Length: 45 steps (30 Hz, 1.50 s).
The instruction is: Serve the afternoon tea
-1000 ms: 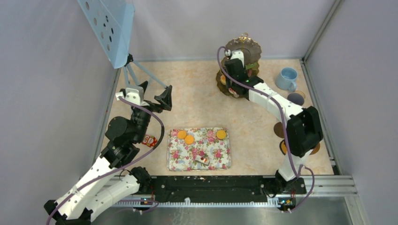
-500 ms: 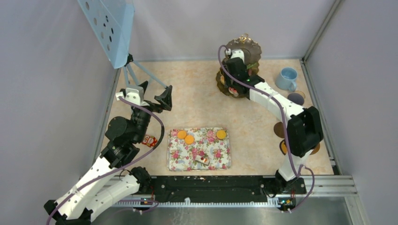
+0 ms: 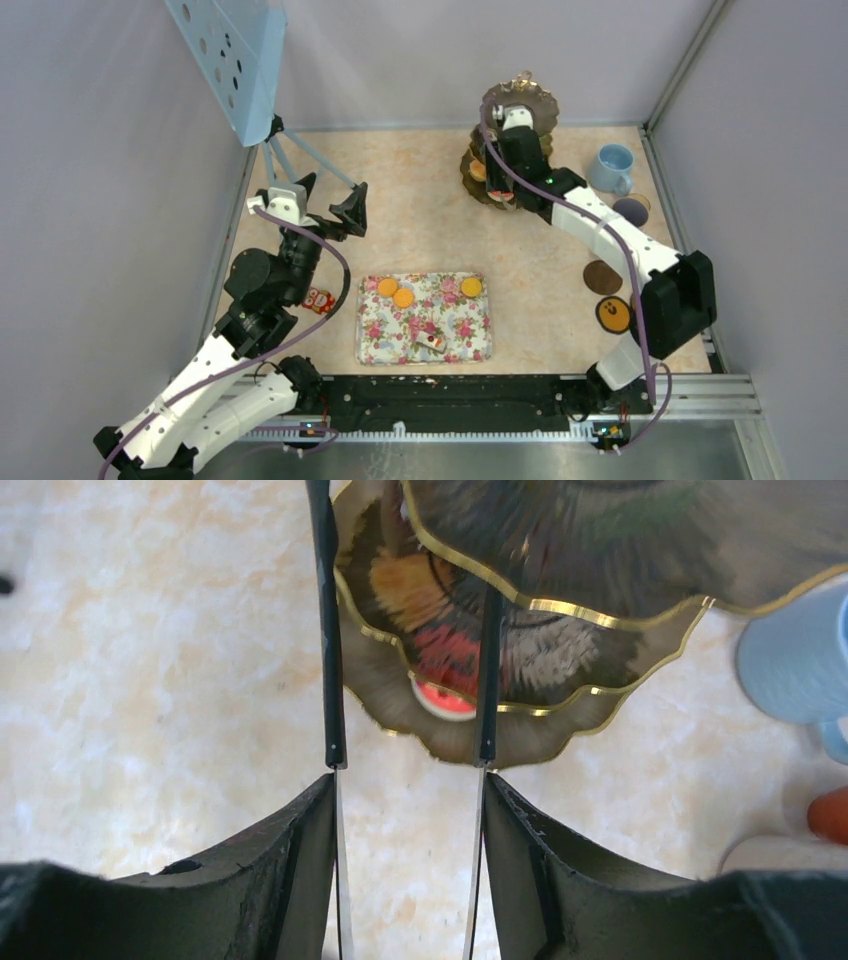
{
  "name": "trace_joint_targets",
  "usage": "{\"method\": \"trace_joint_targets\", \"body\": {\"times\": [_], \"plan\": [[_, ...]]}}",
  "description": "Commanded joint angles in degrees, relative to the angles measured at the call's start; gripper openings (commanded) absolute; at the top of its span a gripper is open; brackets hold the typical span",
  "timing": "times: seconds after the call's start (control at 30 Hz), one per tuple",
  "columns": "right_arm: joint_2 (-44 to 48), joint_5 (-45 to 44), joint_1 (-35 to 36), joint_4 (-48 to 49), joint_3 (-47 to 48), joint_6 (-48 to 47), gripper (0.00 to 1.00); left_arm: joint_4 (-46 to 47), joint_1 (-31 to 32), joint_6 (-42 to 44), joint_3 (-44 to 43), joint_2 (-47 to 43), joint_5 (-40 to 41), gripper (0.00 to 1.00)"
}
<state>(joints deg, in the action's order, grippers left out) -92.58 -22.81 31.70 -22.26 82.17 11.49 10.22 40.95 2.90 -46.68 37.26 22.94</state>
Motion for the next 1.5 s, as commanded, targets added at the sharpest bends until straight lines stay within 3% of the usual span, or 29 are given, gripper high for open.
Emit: {"method": "trace_joint_targets", "body": {"times": [0.0, 0.2, 0.33, 0.5, 0.87, 1.17, 1.47], "plan": [[8.70, 8.98, 0.46, 0.72, -4.79, -2.52, 0.50, 1.56, -0.13, -0.70, -0.34, -0.09, -0.65, 0.99], [18.39, 28.64, 4.18, -5.48, -11.06, -7.29, 0.48, 1.48, -0.12, -0.70, -0.34, 0.51, -0.65, 0.99], [23.81, 42.06, 10.83, -11.03, -13.76, -10.31, 0.48, 1.44, -0.15, -0.21, -0.49, 0.67, -0.08, 0.99], [26.03, 52.52, 16.55, -14.70, -18.19, -4.76, 0.46, 1.60, -0.19, 1.28, -0.57, 0.57, 1.60, 0.99], [28.04, 55.79, 28.82, -19.37, -23.88, 4.21, 0.43, 1.65, -0.24, 1.77, -0.57, 1.30, 2.23, 0.99], [24.13, 47.90, 30.09, -23.07, -25.06, 3.80, 0.41, 1.65, -0.34, 1.86, -0.59, 1.94, 2.21, 0.99], [21.46, 45.99, 30.22, -23.14, -26.92, 3.40, 0.41, 1.65, -0.31, 1.85, -0.58, 2.41, 2.09, 0.99]]}}
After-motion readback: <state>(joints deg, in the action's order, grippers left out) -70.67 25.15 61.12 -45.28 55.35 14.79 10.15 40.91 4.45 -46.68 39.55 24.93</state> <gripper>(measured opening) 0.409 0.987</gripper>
